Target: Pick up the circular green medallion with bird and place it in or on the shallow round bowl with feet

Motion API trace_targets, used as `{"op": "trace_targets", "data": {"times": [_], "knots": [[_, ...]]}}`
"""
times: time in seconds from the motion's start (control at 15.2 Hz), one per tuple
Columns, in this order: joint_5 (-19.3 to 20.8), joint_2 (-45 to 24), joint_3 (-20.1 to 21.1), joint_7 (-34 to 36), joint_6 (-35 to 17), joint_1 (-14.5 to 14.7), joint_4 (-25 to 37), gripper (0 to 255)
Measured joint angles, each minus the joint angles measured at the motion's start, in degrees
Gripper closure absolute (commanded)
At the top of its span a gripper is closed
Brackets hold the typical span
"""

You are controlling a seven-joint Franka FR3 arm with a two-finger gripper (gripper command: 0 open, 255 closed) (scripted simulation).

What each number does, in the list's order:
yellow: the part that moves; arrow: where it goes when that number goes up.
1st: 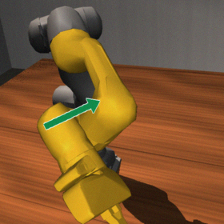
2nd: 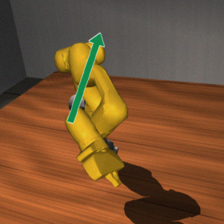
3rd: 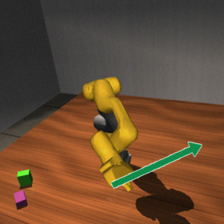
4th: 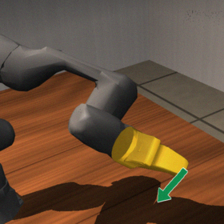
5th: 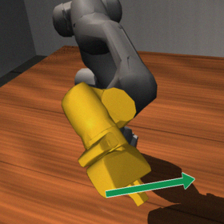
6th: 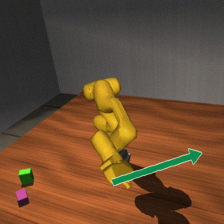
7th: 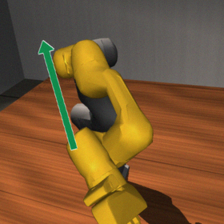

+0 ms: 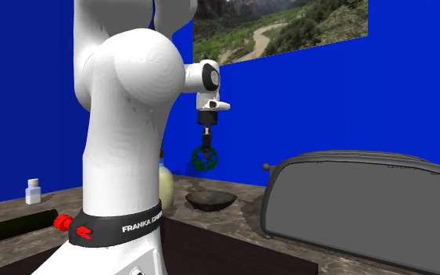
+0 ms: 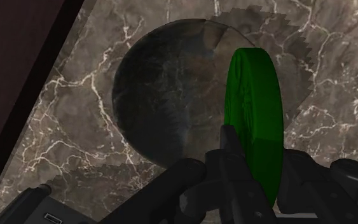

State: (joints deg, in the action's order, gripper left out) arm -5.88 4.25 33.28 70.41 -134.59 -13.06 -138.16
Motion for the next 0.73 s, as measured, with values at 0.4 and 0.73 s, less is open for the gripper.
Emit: {"op": "trace_targets", "data": {"times": [0.4, 0.73], "knots": [[-2.2, 2.8, -2.3, -5.4, -2.1, -1.2, -4.8, 255], [0.0, -0.8, -1.8, -4.0, -6.6, -1.6, -6.1, 255]]}}
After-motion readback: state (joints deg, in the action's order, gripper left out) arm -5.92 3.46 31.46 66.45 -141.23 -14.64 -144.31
